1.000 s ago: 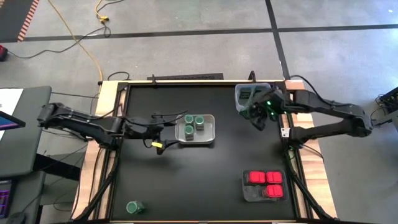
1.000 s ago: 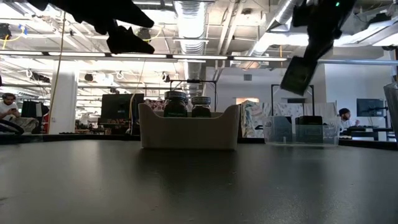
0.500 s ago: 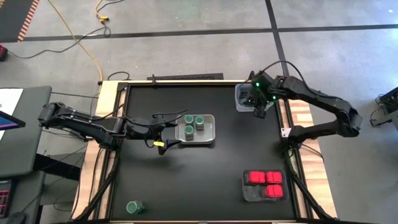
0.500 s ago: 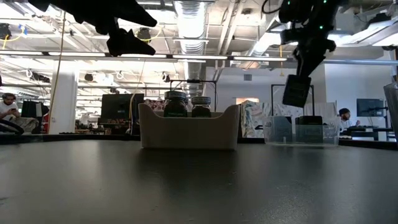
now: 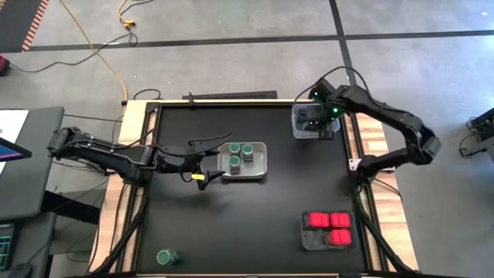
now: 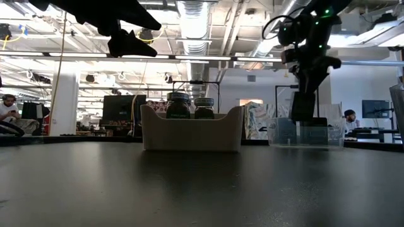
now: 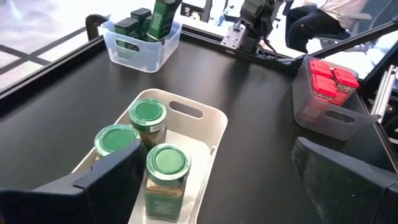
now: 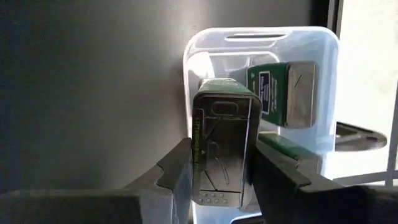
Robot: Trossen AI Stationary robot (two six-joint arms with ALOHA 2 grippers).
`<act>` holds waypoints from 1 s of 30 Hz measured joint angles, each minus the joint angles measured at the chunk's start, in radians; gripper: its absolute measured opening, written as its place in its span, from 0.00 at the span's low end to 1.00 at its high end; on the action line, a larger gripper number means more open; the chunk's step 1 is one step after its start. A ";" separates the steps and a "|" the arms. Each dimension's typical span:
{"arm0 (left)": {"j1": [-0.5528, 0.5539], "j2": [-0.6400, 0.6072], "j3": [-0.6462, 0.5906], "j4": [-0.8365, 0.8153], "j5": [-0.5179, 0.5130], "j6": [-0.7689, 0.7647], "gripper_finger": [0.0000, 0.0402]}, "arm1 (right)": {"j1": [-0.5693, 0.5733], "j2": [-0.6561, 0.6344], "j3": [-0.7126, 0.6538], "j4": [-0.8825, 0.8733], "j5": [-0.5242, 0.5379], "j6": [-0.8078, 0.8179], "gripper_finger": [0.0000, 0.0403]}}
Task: Sort spices by type
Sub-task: Put the black seasoning can into the transparent bin
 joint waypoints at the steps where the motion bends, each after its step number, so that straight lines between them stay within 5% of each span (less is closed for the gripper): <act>1: 0.000 0.000 0.000 0.000 -0.002 0.000 0.96 | -0.002 0.010 0.000 0.009 0.000 -0.002 0.40; 30: 0.000 0.000 0.001 -0.002 -0.004 -0.018 0.96 | -0.033 0.224 0.000 0.086 -0.021 -0.168 0.40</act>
